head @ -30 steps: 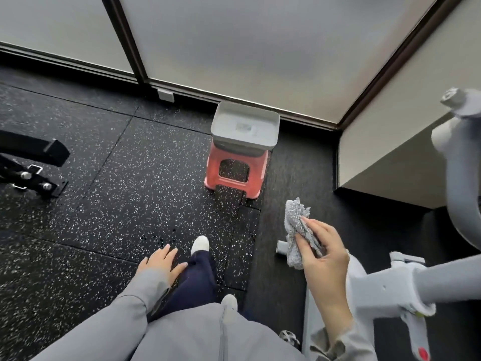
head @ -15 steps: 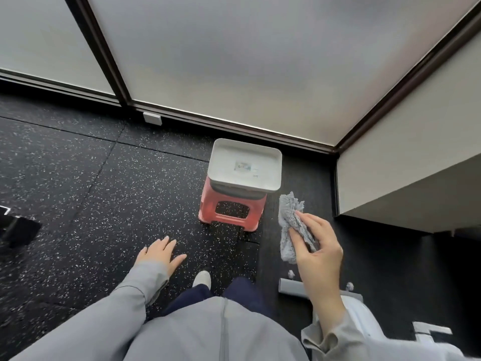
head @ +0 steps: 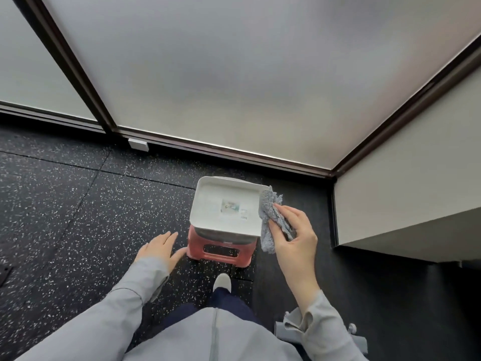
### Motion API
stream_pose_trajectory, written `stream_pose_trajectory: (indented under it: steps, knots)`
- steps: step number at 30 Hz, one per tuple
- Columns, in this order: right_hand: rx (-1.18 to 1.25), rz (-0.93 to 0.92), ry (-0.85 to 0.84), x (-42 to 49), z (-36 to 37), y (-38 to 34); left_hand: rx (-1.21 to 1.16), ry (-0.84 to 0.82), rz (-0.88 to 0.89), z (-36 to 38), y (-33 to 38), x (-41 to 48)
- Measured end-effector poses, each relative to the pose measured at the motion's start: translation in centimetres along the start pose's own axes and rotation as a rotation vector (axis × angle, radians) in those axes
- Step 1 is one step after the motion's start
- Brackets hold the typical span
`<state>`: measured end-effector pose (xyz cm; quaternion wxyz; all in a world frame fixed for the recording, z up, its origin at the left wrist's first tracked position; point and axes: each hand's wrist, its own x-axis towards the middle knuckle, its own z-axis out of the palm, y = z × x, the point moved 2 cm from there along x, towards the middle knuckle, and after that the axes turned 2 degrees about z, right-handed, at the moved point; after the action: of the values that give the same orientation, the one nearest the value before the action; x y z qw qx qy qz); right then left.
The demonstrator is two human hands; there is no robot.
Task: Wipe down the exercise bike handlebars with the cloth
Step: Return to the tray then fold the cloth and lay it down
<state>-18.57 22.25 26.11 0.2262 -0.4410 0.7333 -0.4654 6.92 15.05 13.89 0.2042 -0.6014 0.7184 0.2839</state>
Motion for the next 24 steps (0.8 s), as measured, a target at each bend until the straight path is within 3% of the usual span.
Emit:
stream_pose_trajectory:
  steps: [4, 10, 15, 24]
  knots:
    - [0.016, -0.025, -0.006, 4.4, 1.3, -0.6, -0.193, 0.1, 0.034, -4.2, 3.0, 1.8]
    - [0.036, -0.071, 0.002, 9.0, 4.5, -2.2, -0.763, 0.229, 0.235, -11.5, 9.1, 3.1]
    - [0.037, -0.092, 0.002, 11.3, 7.0, -3.6, -1.194, 0.135, 0.375, -16.1, 13.5, 3.4]
    - [0.124, -0.095, -0.098, 12.8, 9.6, -4.8, -1.516, 0.108, 0.232, -18.6, 13.2, 4.9]
